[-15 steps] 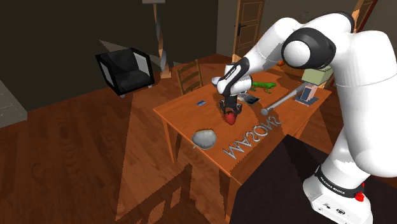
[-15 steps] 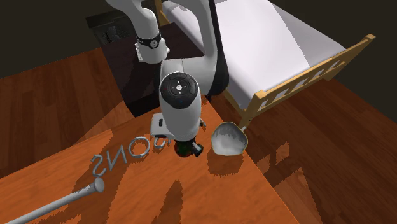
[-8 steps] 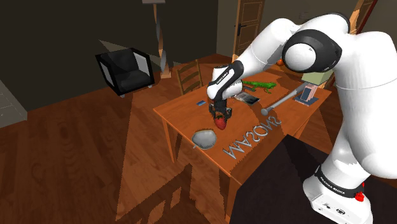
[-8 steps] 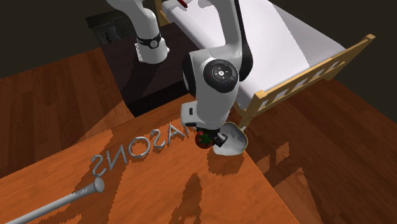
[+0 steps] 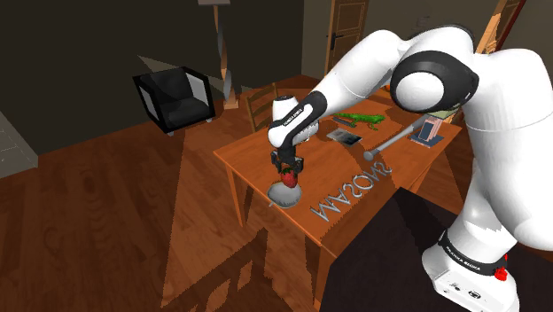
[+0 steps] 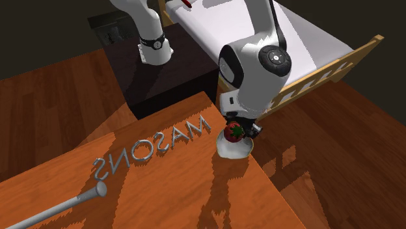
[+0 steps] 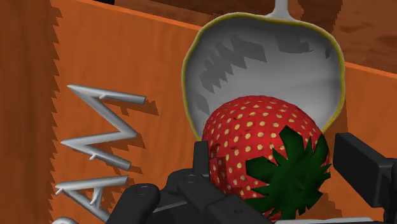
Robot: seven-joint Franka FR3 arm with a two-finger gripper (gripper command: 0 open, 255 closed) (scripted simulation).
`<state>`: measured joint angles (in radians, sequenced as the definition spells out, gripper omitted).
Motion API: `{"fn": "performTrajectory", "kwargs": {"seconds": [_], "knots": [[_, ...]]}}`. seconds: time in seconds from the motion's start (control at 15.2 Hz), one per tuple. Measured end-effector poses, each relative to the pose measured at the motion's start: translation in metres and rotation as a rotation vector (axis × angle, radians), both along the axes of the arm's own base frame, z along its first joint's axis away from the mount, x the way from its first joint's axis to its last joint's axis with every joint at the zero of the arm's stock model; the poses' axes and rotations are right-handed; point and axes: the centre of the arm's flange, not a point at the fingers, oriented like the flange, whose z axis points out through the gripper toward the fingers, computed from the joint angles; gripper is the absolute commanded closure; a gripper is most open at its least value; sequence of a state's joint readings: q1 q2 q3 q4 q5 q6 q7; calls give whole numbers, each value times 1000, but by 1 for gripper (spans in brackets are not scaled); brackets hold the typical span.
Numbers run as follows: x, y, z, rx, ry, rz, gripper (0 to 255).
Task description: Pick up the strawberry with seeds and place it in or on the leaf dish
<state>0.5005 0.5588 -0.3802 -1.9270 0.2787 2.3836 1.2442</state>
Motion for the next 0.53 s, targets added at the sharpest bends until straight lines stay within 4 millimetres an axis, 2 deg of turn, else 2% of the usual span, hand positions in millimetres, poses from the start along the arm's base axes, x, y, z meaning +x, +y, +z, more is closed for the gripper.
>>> {"fn": "performTrajectory", "kwargs": {"seconds": [0.2, 0.53], "knots": [[6, 35, 0, 0, 0, -1, 255], [6, 42, -23, 0, 0, -1, 255]]}}
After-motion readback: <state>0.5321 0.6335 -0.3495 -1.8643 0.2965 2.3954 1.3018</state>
